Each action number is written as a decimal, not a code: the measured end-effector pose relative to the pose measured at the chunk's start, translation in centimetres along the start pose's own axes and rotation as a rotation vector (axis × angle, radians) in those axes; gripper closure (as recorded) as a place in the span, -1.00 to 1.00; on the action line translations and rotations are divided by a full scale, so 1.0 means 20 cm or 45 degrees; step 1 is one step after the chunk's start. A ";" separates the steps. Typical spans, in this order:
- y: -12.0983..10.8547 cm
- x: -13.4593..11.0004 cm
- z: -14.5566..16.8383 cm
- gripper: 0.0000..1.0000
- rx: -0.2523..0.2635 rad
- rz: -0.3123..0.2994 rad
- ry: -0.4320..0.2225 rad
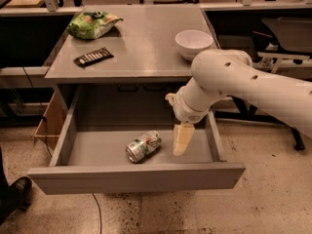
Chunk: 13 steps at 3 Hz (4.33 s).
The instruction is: Pick 7up can from top drawer and place on counter
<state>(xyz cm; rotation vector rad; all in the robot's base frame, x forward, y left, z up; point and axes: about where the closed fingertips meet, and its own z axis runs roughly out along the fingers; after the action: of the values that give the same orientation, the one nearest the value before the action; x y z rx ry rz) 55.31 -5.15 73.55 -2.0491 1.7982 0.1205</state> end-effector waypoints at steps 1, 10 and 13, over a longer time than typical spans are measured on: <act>-0.04 0.00 0.16 -1.00 -0.023 -0.046 -0.037; -0.36 -0.13 -0.29 1.00 0.071 0.022 -0.236; -0.96 -0.20 -0.57 1.00 0.370 0.145 -0.281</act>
Offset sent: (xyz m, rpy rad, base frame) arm 0.0486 0.0494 -0.0840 0.0834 0.0374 0.1443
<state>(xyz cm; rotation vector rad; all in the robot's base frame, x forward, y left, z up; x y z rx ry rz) 70.99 -3.77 89.97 -1.6647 1.6856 0.1059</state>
